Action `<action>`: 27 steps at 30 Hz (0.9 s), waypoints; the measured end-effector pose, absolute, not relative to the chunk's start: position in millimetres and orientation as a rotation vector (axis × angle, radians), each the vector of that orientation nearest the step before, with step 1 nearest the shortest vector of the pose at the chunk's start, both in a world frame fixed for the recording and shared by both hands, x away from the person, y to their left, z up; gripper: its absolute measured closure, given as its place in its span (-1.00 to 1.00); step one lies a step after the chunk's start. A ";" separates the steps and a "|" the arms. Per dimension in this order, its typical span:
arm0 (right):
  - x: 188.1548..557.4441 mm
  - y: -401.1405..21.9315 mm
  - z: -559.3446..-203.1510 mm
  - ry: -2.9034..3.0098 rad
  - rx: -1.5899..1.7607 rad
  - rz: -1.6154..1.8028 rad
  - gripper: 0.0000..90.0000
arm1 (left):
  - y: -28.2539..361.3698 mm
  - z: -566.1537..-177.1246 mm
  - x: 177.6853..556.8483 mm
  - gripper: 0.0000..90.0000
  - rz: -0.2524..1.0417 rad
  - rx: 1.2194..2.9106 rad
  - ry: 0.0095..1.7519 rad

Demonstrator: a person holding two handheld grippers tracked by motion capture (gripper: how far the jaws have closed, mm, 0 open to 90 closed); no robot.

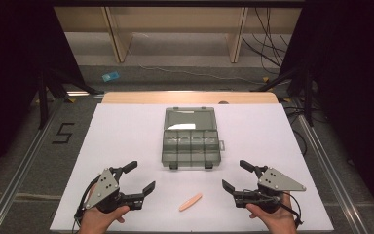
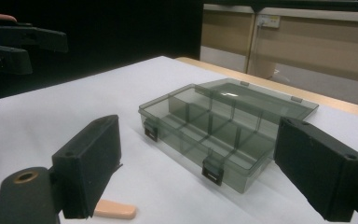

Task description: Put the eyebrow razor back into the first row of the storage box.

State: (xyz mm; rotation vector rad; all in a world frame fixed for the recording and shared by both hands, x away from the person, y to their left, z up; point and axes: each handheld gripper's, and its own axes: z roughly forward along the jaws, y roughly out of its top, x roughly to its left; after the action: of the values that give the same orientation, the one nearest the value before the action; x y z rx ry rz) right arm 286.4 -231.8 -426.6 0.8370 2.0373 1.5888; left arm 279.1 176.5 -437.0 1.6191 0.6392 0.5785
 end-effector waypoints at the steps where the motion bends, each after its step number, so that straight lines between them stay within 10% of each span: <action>1: 286.2 -231.5 -426.8 2.028 0.841 1.585 -0.65 | 176.3 -437.0 279.0 -0.64 0.578 1.619 0.640; 27: 285.1 -225.7 -429.1 2.087 0.807 1.570 -0.65 | 175.5 -437.4 278.6 -0.64 0.573 1.619 0.643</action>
State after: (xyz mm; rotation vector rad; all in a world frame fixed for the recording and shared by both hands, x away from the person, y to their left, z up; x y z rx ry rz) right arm 285.1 -225.7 -429.1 0.8072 2.0874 1.5699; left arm 278.6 175.5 -437.4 1.6187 0.6430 0.5731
